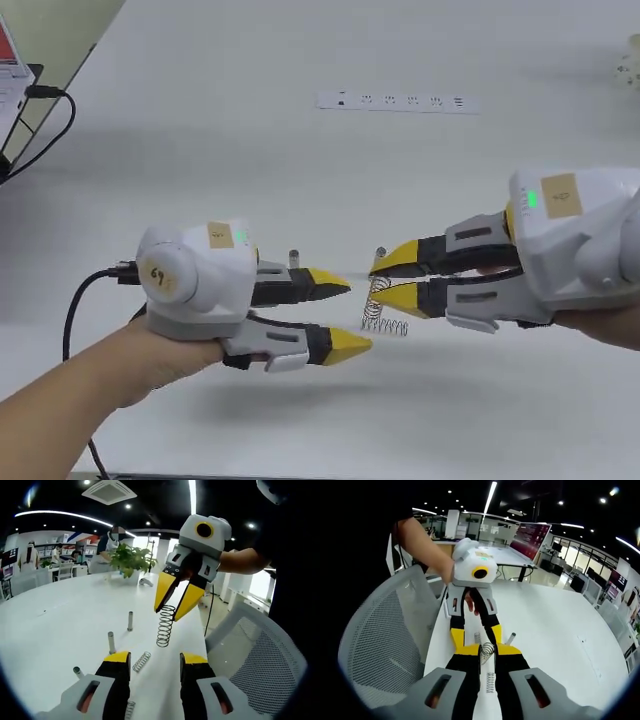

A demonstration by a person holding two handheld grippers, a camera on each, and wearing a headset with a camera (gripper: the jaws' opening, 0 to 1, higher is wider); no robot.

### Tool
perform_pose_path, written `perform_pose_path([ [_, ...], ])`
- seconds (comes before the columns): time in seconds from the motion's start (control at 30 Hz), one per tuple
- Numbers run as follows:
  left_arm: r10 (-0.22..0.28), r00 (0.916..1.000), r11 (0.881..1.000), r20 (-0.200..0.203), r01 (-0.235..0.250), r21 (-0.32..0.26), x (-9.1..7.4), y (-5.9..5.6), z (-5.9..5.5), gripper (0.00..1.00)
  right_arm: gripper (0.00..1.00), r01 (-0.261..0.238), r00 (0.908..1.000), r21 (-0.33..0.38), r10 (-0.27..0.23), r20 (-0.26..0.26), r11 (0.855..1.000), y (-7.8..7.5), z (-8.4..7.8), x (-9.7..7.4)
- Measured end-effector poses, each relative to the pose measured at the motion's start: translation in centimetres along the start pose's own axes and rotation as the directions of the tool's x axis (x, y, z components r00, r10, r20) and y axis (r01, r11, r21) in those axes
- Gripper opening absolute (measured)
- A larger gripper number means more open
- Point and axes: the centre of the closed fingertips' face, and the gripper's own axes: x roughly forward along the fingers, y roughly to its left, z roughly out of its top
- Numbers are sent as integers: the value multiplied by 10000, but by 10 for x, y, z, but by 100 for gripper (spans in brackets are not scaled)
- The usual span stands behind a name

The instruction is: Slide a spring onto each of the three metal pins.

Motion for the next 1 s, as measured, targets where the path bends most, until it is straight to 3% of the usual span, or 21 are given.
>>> perform_pose_path([
  [0.27, 312, 9995, 9995, -15, -313, -94, -10, 6, -5, 38, 7, 15, 10000, 5, -15, -22, 10000, 0, 0, 1],
  [0.43, 488, 9986, 9982, -198, -481, 365, -13, 6, -8, 40, 7, 76, 10000, -1, -76, -47, 10000, -3, -2, -1],
  [0.7, 451, 9985, 9989, -294, -449, 96, -21, 7, -14, 50, 7, 210, 9997, 75, -210, -108, 9998, -9, -8, -4],
  [1.0, 765, 9964, 9971, -356, -762, 87, -38, 11, -23, 60, 7, 424, 9988, 162, -420, -235, 9990, -14, -12, -9],
])
